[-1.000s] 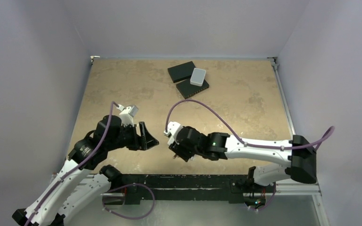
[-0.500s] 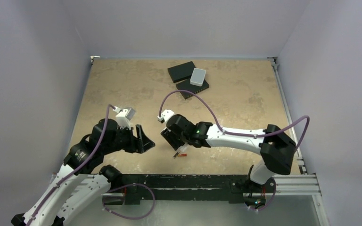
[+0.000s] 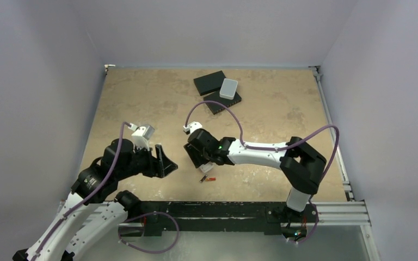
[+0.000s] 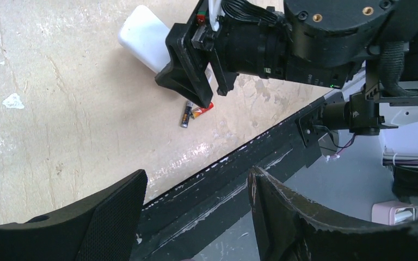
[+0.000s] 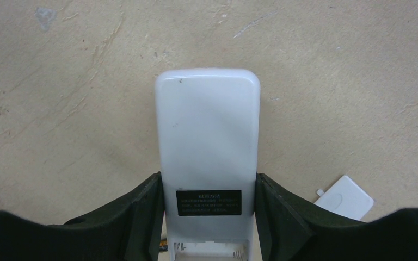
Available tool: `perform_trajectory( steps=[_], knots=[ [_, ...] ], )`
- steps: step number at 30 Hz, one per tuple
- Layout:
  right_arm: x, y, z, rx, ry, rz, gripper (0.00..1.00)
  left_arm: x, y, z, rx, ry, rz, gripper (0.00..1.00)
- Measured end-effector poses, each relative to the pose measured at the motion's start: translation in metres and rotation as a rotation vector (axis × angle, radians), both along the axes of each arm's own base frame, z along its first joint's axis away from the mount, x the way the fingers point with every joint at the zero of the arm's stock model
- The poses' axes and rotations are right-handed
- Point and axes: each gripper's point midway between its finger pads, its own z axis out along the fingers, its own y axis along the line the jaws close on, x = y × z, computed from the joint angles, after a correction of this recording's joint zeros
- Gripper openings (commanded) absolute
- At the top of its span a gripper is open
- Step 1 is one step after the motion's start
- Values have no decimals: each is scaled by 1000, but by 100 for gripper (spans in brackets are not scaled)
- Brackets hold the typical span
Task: Load the batteries into the remote control
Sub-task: Move the battery to the center of the board.
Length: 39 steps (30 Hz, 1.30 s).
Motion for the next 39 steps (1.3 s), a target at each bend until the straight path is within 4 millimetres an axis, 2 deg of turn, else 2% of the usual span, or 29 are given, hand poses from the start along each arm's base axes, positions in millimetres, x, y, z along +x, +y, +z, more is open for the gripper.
perform_trajectory(
  steps=[10,15,21,29,39],
  knots=[
    [12,-3,-13,11,19,-60,31,-1,0,-2,1,1,0,68],
    [15,-10,-21,22,31,-108,31,-1,0,-2,1,1,-1,68],
    [12,-21,-33,8,53,-143,30,-1,1,-1,-3,-3,-1,68],
    [11,-26,-39,3,47,-144,28,-2,0,0,-9,-7,-4,67],
    [-1,-30,-39,8,33,-32,29,-2,-1,2,-19,-9,-9,67]
  ],
)
